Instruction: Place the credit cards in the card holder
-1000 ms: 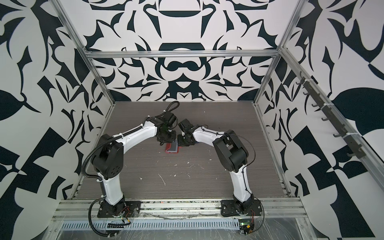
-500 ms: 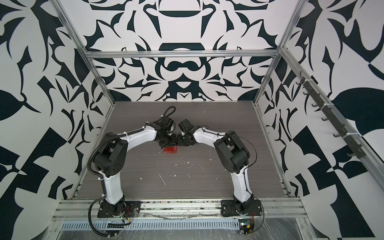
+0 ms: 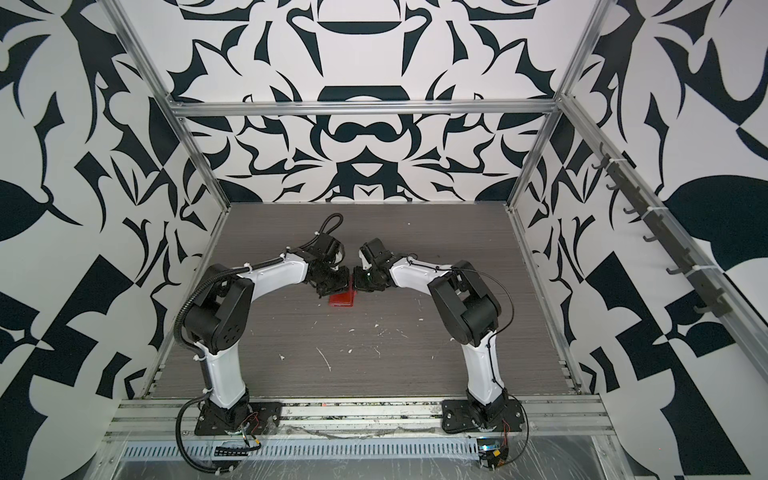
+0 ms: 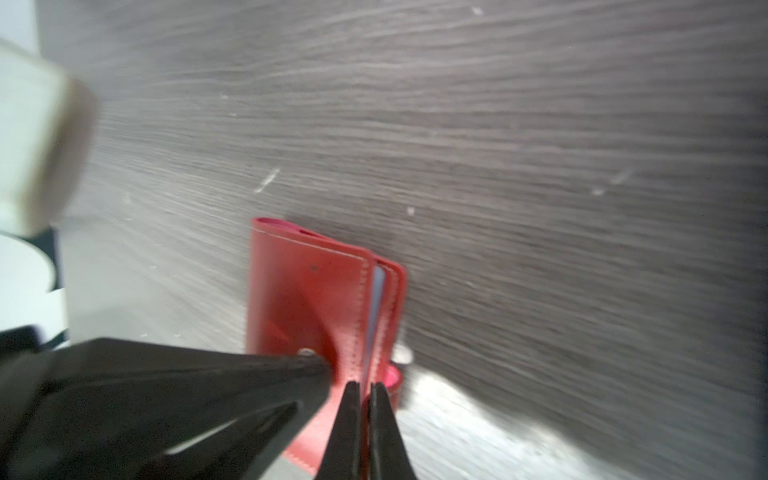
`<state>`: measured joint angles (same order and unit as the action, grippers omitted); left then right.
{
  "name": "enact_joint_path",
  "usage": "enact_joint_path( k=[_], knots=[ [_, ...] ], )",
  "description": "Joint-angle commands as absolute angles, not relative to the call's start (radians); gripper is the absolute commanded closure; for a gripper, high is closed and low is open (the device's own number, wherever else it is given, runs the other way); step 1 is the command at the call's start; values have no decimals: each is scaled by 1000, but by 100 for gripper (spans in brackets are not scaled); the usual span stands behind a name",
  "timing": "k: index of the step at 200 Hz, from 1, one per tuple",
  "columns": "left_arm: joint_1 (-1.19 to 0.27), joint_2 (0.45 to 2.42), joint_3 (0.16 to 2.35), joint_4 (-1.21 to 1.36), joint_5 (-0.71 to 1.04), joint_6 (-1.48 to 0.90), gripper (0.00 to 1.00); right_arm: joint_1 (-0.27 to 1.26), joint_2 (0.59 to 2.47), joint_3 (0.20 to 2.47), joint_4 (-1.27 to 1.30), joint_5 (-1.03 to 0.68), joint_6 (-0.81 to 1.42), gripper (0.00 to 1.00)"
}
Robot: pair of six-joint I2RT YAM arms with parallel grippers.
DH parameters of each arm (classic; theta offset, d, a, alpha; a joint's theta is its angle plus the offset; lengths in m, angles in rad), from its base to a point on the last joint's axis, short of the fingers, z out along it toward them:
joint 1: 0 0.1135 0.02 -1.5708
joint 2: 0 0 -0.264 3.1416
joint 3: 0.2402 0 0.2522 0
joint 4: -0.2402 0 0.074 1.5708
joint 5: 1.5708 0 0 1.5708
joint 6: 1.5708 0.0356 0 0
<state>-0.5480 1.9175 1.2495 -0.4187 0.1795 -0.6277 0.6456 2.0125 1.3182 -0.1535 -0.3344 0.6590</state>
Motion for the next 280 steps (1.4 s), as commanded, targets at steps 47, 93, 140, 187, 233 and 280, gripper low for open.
enact_joint_path(
  k=[47,93,140,187,233,280],
  knots=[
    [-545,1899,1204,-419,171,-629,100,647,2026,1326,-37,-428,722,100],
    [-545,1856,1195,-399,213,-617,95,646,2062,1319,-10,-445,735,100],
    [-545,1754,1173,-390,233,-597,78,646,2082,1310,-13,-432,738,100],
    [-457,1673,1079,-378,192,-626,73,646,2085,1312,-20,-427,736,100],
    [-378,1717,1015,-342,236,-626,68,647,2089,1325,-41,-432,723,100],
    [-378,1804,1029,-290,306,-627,71,649,2097,1338,-44,-451,721,80]
  ],
)
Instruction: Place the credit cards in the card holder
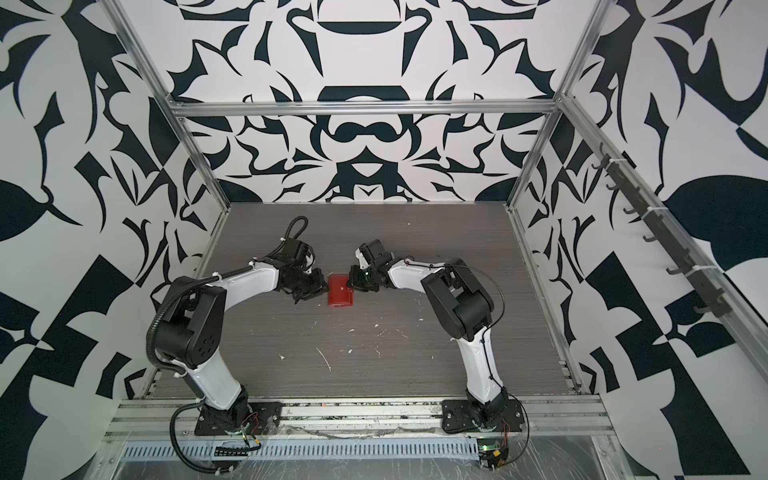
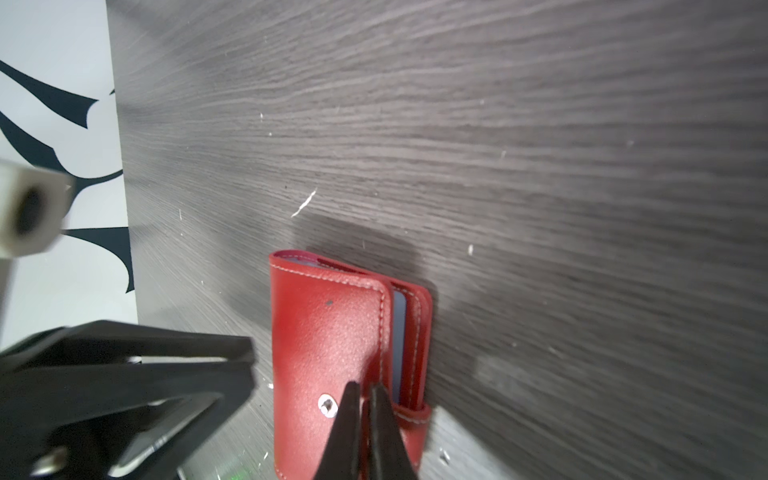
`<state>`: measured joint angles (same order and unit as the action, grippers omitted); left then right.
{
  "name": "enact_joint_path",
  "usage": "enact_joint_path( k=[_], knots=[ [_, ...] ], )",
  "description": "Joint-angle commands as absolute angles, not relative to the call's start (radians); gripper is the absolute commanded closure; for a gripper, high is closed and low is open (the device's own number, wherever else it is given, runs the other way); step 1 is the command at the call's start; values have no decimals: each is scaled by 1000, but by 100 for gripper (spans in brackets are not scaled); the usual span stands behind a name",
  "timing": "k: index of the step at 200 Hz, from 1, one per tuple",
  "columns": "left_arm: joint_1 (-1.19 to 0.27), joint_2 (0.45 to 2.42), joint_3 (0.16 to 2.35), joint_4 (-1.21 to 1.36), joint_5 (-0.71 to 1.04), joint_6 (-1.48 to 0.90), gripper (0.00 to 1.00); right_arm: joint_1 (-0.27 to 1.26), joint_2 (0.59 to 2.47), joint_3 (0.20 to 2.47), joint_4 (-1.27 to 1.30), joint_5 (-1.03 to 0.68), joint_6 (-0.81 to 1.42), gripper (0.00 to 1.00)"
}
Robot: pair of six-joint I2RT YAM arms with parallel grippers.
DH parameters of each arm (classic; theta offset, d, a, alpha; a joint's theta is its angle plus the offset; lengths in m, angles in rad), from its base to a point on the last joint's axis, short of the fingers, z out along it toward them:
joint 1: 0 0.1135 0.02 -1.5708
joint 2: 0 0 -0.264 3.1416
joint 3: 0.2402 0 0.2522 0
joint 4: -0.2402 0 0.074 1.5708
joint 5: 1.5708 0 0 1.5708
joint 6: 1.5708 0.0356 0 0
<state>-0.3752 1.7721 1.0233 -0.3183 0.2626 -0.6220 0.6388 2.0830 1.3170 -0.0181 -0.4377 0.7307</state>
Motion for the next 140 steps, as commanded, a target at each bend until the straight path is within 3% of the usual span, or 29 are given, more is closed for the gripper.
enact_joint_path(
  k=[1,39,140],
  knots=[
    [-378,1805,1029,-290,306,-627,71,648,2097,1338,-44,-451,720,80],
    [-379,1837,1046,-299,316,-615,75,649,2094,1338,-38,-460,722,65],
    [-378,1841,1068,-353,294,-577,75,648,2083,1292,103,-525,791,52]
  ],
)
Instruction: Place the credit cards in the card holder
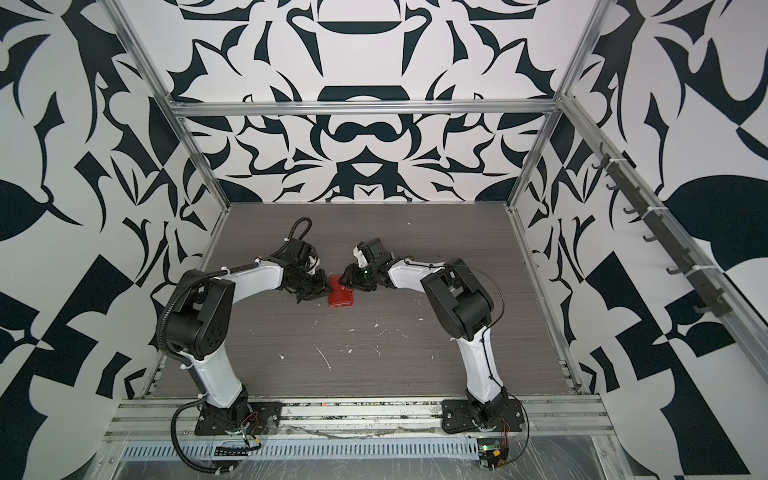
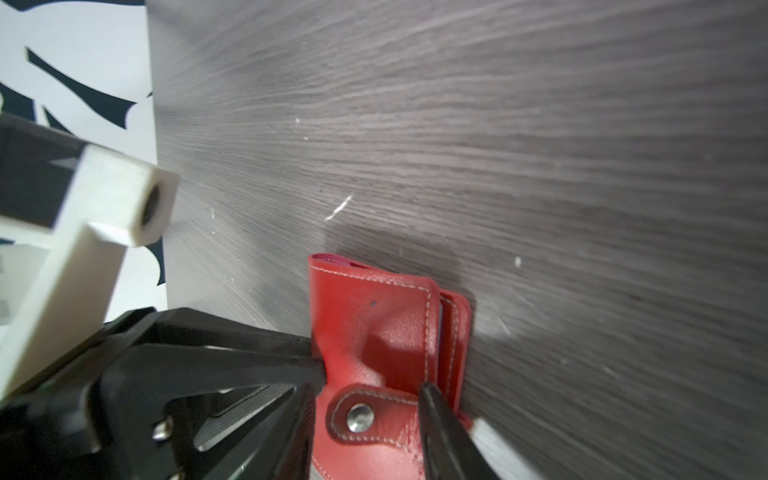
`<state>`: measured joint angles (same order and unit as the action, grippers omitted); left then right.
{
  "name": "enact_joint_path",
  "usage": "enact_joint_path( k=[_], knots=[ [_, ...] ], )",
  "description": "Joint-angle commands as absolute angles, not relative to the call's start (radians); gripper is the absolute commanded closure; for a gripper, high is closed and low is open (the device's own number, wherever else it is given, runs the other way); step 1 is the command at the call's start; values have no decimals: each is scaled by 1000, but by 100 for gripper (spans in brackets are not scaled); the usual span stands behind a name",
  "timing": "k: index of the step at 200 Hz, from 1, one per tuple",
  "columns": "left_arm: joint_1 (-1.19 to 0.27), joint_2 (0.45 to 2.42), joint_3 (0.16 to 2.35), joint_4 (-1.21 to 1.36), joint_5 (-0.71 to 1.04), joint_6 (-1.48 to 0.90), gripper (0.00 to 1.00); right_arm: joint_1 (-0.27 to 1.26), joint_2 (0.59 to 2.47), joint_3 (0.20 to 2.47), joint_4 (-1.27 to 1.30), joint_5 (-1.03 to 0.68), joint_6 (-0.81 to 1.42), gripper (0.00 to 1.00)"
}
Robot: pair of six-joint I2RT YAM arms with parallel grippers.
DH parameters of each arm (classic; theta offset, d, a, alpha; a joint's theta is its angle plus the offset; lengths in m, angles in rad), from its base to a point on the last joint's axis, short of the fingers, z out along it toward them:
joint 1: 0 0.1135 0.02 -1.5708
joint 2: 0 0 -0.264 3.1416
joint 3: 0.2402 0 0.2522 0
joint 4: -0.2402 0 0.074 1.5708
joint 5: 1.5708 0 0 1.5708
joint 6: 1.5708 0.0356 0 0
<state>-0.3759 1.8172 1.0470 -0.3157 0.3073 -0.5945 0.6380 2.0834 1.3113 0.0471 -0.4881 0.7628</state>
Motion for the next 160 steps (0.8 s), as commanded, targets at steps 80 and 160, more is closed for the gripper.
enact_joint_path(
  k=[80,160],
  knots=[
    [-380,1774,1095,-428,256,-539,74,648,2082,1259,130,-506,812,61],
    [-382,1716,1139,-425,320,-525,70,648,2092,1254,121,-496,813,90]
  ],
)
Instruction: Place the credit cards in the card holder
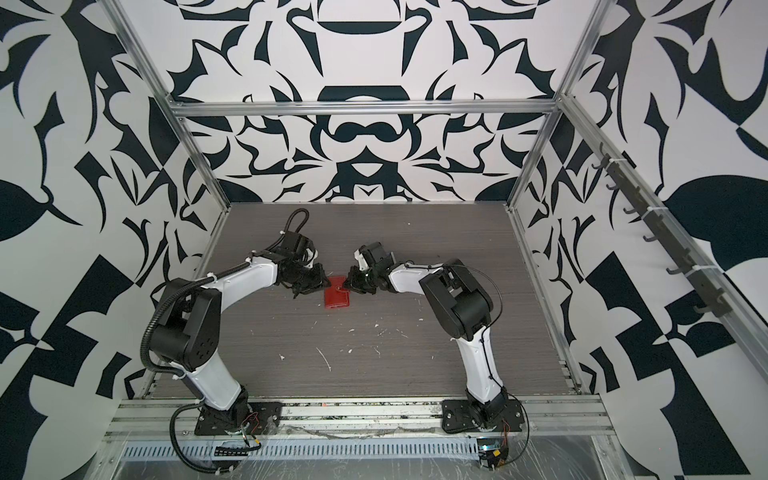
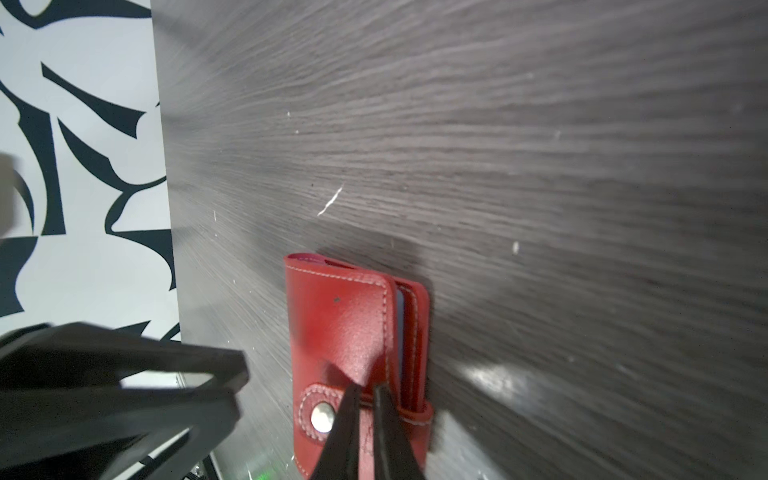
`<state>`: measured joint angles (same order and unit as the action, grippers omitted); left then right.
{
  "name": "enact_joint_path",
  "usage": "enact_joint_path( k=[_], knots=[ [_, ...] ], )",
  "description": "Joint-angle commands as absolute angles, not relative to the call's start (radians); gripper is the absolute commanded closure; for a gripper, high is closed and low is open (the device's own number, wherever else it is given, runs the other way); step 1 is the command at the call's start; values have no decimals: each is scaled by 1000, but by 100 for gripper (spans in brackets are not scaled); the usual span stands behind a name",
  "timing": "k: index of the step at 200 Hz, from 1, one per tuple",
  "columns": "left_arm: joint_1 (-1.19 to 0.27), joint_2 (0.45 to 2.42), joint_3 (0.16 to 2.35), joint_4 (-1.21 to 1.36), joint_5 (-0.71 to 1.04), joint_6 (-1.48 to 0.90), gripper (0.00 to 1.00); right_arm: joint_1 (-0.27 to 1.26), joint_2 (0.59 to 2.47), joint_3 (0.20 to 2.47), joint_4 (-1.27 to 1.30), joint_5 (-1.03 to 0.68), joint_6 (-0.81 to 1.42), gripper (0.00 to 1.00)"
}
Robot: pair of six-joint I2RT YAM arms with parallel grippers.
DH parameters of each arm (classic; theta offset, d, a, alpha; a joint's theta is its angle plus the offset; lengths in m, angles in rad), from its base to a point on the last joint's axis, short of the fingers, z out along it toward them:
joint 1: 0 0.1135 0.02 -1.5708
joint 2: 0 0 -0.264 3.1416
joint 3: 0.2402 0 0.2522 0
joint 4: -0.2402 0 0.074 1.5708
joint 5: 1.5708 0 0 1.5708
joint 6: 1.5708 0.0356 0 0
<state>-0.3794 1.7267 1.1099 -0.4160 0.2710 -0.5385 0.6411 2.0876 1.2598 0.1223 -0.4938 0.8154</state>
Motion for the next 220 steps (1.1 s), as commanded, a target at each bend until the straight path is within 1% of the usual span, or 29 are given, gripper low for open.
enact_joint_path(
  k=[1,33,85,118,143,154,170,189,200,220],
  knots=[
    [-382,1718,1141,-423,324,-526,70,648,2091,1254,122,-496,813,90],
    [-382,1771,1156,-378,397,-558,70,648,2096,1253,120,-495,812,90],
    [-382,1846,1168,-361,417,-588,71,648,2097,1261,109,-495,808,91],
    [-382,1858,1159,-357,417,-592,75,647,2100,1266,106,-495,808,91],
    [-382,1871,1159,-360,417,-595,79,648,2102,1269,105,-498,809,91],
    [-382,1874,1157,-358,421,-597,84,648,2102,1270,104,-497,807,91],
    [-382,1873,1151,-351,424,-602,85,647,2102,1272,101,-497,807,91],
    [-382,1876,1150,-346,430,-604,90,648,2103,1276,96,-497,805,91],
    [-382,1875,1150,-345,430,-606,97,649,2102,1276,97,-499,805,91],
    [-382,1867,1152,-345,428,-606,100,647,2098,1279,91,-499,801,91]
  ],
)
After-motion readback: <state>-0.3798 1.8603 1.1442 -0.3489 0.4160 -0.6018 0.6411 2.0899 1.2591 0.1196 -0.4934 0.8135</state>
